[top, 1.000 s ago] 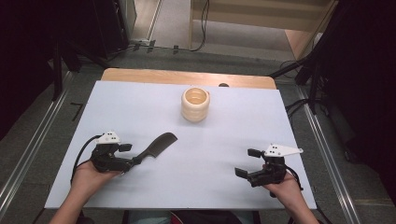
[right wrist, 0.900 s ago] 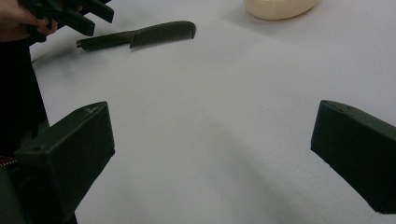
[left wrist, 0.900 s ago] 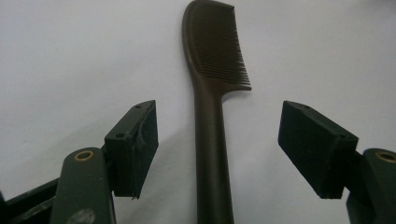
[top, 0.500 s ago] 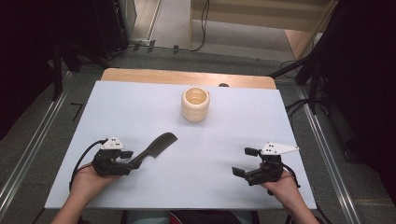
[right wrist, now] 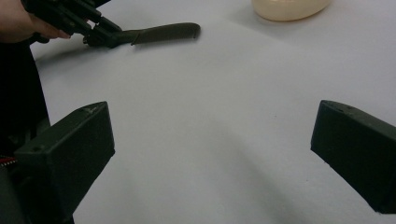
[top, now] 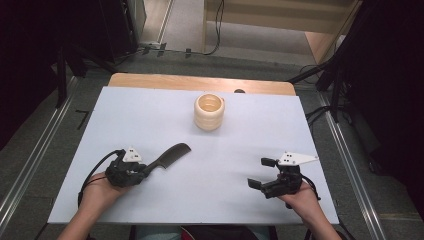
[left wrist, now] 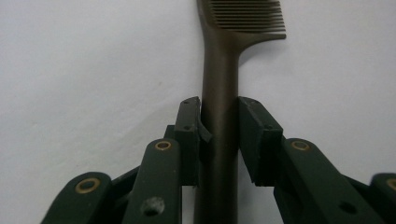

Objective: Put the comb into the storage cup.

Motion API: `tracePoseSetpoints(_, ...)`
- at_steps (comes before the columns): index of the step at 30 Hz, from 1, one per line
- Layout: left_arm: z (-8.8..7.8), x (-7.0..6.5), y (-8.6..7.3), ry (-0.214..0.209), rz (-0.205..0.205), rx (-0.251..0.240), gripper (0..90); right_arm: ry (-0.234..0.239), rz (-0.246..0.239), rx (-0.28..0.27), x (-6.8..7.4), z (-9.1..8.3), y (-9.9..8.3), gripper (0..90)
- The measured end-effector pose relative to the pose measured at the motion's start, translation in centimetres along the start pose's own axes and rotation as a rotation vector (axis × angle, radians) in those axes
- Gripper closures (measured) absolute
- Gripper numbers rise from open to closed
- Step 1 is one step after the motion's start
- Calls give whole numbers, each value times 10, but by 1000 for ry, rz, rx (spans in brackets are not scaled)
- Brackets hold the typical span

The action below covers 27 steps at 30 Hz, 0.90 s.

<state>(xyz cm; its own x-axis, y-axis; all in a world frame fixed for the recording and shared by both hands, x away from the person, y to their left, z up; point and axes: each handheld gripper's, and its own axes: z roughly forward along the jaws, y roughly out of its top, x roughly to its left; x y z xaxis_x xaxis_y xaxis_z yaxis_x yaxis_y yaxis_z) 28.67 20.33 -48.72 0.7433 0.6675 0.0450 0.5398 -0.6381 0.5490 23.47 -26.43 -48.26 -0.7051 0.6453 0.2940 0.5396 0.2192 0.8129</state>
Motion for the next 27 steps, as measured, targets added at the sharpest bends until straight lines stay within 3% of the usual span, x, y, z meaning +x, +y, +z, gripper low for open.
tracePoseSetpoints(4, 1, -4, 0, 27, 15, 2, 725, 3, 1, 1, 0, 1, 0, 0)
tracePoseSetpoints(13, 1, -4, 1, 31, -5, 8, 734, 7, -7, 2, 1, 2, 1, 0)
tracePoseSetpoints(19, -1, 0, 2, 1, -27, 8, 734, 7, -7, -6, 0, 1, 1, 0)
tracePoseSetpoints(23, -3, 8, 2, -68, -88, -6, 733, 13, -12, -19, 1, 0, 2, 0)
tracePoseSetpoints(27, -9, 11, 2, -99, -110, -36, 733, 15, -30, -45, 2, -1, 3, 0)
